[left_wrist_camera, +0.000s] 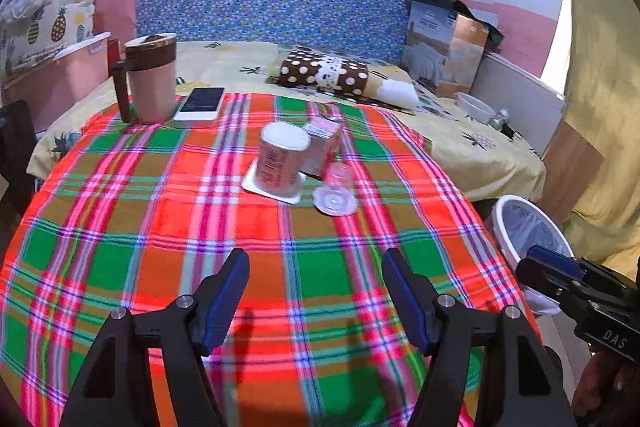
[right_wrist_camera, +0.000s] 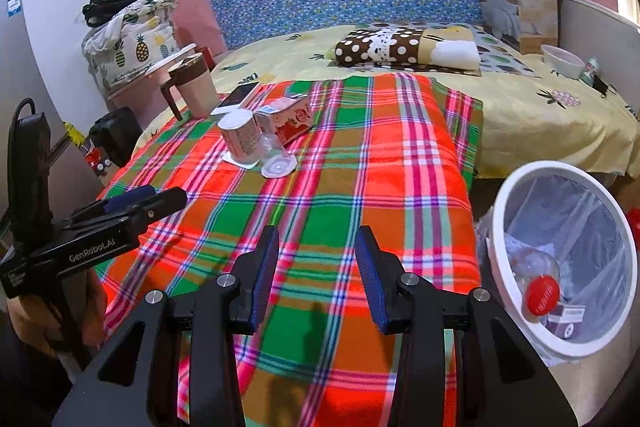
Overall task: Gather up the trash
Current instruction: 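Move both open tools back over the paper cups on the bed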
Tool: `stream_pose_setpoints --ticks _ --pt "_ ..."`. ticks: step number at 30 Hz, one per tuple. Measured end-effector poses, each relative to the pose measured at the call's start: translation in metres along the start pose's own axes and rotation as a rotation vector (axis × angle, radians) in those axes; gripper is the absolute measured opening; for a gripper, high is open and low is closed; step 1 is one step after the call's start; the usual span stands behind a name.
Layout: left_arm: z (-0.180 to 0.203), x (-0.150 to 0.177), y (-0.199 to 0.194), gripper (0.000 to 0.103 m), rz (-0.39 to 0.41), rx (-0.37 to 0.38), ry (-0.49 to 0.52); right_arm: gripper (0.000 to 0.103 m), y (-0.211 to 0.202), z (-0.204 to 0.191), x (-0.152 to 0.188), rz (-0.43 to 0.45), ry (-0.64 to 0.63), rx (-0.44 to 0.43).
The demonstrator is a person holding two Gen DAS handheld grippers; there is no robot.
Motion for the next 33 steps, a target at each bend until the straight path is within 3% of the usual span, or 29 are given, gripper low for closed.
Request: stream_pose_setpoints --ticks 16,33 --pt "-0.041 -0.027 0.024 0.068 0.0 -0.01 -0.041 0.042 0.039 -0.02 -0.017 -0.043 -0.03 -0.02" --pt "-0.092 -0.049 0.054 0.068 -0.007 -0.01 -0.075 0.042 0.122 -0.029 -0.044 -0.111 -0.032 -0.017"
Point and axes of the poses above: each gripper's, at about its wrist camera, not at the fingertips, and y roughly the way its jaws point, z to its right, x to its underside, the point moved 9 cm from there along y, roughly the way its jaws point, and after that the axes turned 11 degrees about -x, right-handed, at the moved point
